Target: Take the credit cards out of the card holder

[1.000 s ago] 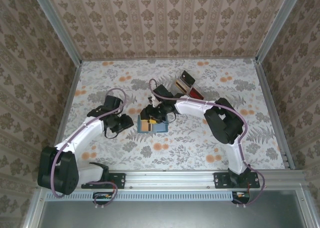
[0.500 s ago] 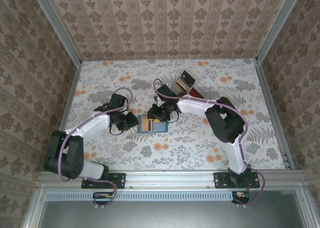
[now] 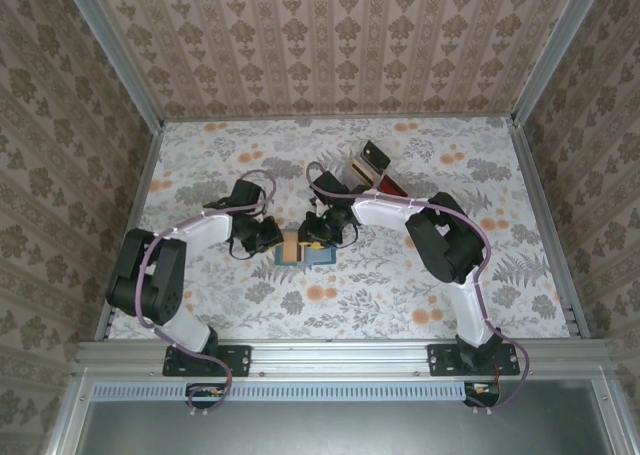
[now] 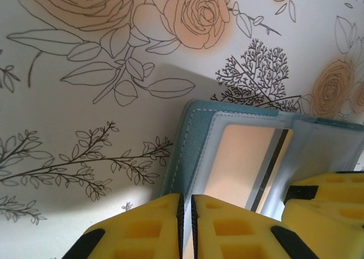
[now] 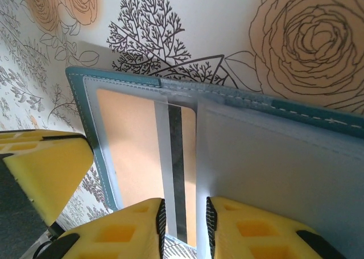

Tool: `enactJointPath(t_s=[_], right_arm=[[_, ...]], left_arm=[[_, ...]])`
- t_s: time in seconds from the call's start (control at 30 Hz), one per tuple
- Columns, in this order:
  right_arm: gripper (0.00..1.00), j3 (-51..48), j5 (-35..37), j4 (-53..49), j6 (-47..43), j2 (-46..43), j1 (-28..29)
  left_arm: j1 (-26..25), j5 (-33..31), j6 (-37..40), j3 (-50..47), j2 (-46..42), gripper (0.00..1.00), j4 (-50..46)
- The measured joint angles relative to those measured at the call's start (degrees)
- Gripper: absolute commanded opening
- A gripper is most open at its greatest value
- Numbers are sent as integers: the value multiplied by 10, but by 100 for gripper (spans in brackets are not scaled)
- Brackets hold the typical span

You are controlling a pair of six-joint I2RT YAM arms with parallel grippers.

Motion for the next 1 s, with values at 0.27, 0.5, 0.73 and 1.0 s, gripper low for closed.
enactJointPath(t_s=[0.27,0.5,0.73,1.0], right_arm=[[28,2,1,-2,-1,1,0],[29,10,3,-11,-4,5,0],[25,24,3,-24,-15,15,2],[26,54,4,-51,-24,33,4]], left_arm=[[-2,-2,0,3,25,13,3],[-4,-5,0,-3,25,11,8],[-4,-4,0,-15,20,11,24],[-3,-3,-2,-24,16,11,37]])
